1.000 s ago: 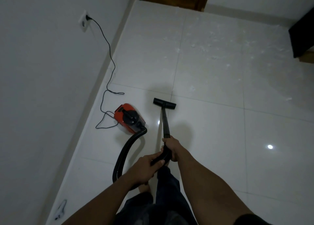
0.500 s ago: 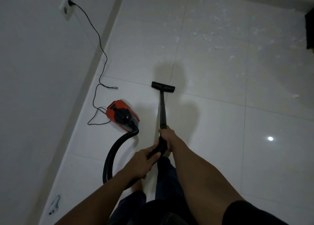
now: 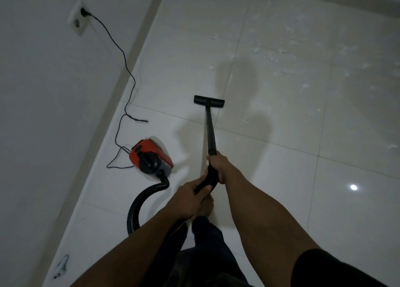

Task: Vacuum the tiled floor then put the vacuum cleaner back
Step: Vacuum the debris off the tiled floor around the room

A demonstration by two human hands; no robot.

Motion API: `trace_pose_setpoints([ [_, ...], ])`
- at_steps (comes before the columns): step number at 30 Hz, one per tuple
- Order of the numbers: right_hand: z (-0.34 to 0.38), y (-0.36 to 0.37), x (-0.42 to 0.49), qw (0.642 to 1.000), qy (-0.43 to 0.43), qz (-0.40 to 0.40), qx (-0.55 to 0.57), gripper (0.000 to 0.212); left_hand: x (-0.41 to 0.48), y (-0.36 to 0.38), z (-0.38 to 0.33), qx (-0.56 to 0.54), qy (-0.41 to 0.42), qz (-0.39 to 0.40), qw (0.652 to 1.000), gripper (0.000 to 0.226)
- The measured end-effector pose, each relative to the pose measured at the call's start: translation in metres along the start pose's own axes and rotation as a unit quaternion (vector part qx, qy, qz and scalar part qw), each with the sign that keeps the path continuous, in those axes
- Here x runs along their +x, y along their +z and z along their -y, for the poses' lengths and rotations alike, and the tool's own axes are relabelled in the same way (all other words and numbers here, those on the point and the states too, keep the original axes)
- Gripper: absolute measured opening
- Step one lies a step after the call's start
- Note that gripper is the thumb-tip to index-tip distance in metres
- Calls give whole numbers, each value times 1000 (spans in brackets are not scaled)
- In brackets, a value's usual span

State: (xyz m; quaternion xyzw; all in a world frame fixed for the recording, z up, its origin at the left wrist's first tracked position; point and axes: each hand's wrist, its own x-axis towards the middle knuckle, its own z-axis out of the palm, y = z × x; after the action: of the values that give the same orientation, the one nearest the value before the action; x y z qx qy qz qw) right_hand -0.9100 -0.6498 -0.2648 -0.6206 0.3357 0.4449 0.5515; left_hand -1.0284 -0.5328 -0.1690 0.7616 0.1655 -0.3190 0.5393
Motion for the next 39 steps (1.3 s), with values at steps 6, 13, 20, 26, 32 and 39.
trace_pose_setpoints([
  [6, 42, -5, 23, 1000, 7, 3, 1, 39, 39, -17, -22, 28, 7, 6, 1000, 46],
  [13, 106, 5, 54, 1000, 3, 1, -8, 36, 92, -56, -41, 8, -25, 11, 1000, 51],
  [20, 193, 40, 87, 1000, 1, -11, 10, 36, 157, -135, -72, 5, -8, 20, 1000, 47],
  [26, 259, 67, 112, 1000, 8, -14, 19, 35, 209, -193, -88, 39, -14, 20, 999, 45],
  [32, 326, 70, 141, 1000, 1, -11, 15, 42, 263, -228, -117, 25, -10, 7, 1000, 43],
  [39, 431, 61, 196, 999, -10, -28, 23, 45, 350, -270, -184, 20, -22, -2, 1000, 42],
])
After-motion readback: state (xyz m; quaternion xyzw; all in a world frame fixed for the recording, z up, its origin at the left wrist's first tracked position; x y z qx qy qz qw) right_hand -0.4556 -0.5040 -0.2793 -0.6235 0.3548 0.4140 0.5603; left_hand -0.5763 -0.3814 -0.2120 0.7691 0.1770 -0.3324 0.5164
